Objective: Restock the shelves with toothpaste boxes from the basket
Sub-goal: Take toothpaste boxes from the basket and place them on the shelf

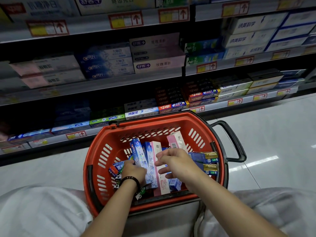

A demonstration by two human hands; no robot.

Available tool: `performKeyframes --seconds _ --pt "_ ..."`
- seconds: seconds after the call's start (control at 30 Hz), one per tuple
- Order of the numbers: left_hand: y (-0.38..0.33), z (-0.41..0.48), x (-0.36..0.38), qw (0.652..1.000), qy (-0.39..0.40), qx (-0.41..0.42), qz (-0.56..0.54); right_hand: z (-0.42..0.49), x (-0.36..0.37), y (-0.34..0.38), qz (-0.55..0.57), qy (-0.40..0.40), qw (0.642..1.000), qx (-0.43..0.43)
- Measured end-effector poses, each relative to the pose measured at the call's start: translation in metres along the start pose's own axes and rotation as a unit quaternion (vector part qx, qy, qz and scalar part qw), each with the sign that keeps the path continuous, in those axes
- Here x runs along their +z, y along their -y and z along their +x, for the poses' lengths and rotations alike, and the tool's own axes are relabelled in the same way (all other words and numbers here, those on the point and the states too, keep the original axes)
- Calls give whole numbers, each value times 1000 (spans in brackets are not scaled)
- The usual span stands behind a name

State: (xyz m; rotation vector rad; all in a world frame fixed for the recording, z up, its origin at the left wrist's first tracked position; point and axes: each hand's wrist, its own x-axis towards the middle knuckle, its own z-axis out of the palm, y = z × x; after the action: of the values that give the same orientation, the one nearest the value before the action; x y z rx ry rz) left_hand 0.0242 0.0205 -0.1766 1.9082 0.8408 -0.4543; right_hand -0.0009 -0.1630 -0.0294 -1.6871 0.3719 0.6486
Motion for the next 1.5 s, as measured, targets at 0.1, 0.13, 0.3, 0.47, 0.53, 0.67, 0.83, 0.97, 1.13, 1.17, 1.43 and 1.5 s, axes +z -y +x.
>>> performKeyframes --seconds 0.1,0.13,0.3,0.47,0.53,0.67,0.83,0.97,1.13,1.17,1.43,1.5 --pt "-14 -17 -8 1000 5 -2 -8 -2 -1 1 1 -4 1000 -5" --pt "-19 -25 -11 1000 7 -1 -17 -2 -1 0 1 -6 1000 -6" --pt "-25 -33 -21 999 4 -25 -48 -6 -1 0 -17 -17 1000 -14" --pt "-39 -57 -31 993 26 -40 -109 -8 1 -4 -45 -28 998 -30" --pt "-49 -72 -35 990 49 -26 -133 -6 1 -7 -62 -32 997 -34" --pt "-66 -90 -38 984 60 0 -166 -3 1 -13 -82 -27 995 -49" --pt "-80 -103 -43 975 77 34 -206 -6 2 -13 -149 -40 985 -83" --pt "-91 -117 -46 970 97 49 -218 -12 3 -12 -171 -53 976 -127" --pt "-96 -126 -47 964 111 35 -239 -11 4 -15 -179 -67 965 -181" --pt "-96 -125 -46 963 109 34 -244 -11 4 -16 -180 -74 963 -186" --pt "-97 -122 -47 958 103 53 -261 -8 6 -18 -165 -115 955 -220" --pt "-96 -119 -48 961 99 66 -248 -8 6 -17 -162 -128 952 -224"
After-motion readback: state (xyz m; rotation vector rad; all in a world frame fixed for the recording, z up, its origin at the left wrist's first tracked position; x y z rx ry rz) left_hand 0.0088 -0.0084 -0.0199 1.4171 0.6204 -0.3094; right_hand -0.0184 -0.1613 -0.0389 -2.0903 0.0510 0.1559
